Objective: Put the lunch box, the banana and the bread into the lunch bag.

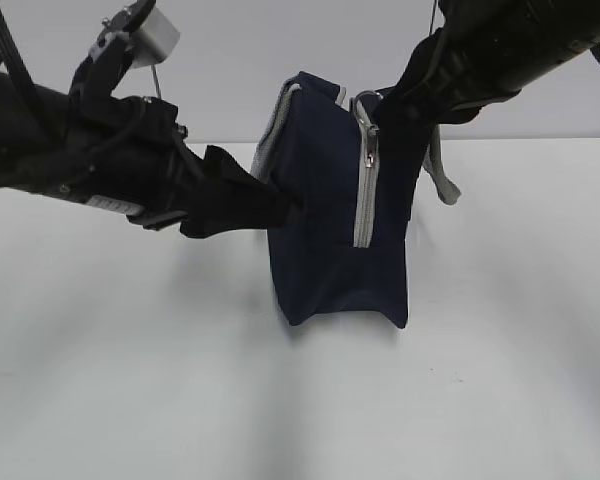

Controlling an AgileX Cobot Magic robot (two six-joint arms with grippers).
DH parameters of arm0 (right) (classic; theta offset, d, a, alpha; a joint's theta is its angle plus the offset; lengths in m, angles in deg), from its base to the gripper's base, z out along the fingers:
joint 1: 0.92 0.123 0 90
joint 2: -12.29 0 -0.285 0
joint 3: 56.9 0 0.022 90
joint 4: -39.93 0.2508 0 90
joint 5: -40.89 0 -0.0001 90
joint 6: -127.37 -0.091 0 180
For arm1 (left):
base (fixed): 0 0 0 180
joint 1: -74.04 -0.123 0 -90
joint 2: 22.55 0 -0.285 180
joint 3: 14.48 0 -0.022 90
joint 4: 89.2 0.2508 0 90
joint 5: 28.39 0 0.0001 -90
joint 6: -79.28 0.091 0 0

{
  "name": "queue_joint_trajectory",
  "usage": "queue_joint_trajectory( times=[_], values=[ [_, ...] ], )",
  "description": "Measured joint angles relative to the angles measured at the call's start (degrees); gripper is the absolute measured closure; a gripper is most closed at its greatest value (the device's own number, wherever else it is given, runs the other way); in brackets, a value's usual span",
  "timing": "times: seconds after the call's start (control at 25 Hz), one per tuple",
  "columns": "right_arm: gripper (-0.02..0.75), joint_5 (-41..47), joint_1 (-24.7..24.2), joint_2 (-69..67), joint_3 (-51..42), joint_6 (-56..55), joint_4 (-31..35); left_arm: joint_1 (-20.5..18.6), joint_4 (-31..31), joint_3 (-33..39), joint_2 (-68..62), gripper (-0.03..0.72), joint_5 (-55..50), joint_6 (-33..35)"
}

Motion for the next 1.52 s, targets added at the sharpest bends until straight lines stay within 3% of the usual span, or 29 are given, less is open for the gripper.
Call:
queue_joint_trajectory(
  times=[0.24, 0.44, 0.72, 1.52],
  values=[
    [0.754, 0.4, 0.0, 0.0, 0.0, 0.0, 0.0, 0.0, -22.8, 5.3, 0.0, 0.241, 2.1, 26.8],
    [0.754, 1.3, 0.0, 0.0, 0.0, 0.0, 0.0, 0.1, -34.2, 5.5, -2.5, 0.241, 0.3, 37.9],
    [0.754, 3.1, 0.0, 0.0, 0.0, -0.4, 0.0, 0.1, -34.2, 5.5, -7.9, 0.241, -3.4, 41.3],
    [0.754, 3.7, 0.0, -0.6, 0.0, -1.0, 0.0, 0.2, -34.2, 1.7, -11.1, 0.243, -6.2, 42.1]
  ],
)
